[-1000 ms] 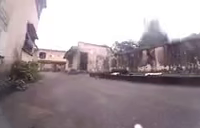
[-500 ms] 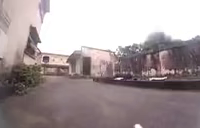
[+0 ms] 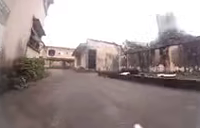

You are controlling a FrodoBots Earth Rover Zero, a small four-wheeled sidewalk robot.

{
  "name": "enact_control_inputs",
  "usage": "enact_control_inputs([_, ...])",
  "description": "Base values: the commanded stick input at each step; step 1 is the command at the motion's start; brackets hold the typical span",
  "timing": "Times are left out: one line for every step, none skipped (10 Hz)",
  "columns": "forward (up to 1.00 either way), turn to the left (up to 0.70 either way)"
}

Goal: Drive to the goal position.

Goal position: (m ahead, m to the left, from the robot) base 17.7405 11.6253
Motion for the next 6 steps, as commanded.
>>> enact_control_inputs([0.7, 0.3])
enact_control_inputs([0.7, 0.2])
enact_control_inputs([0.7, 0.2])
enact_control_inputs([0.7, 0.2])
enact_control_inputs([0.7, 0.2])
enact_control_inputs([0.7, 0.2])
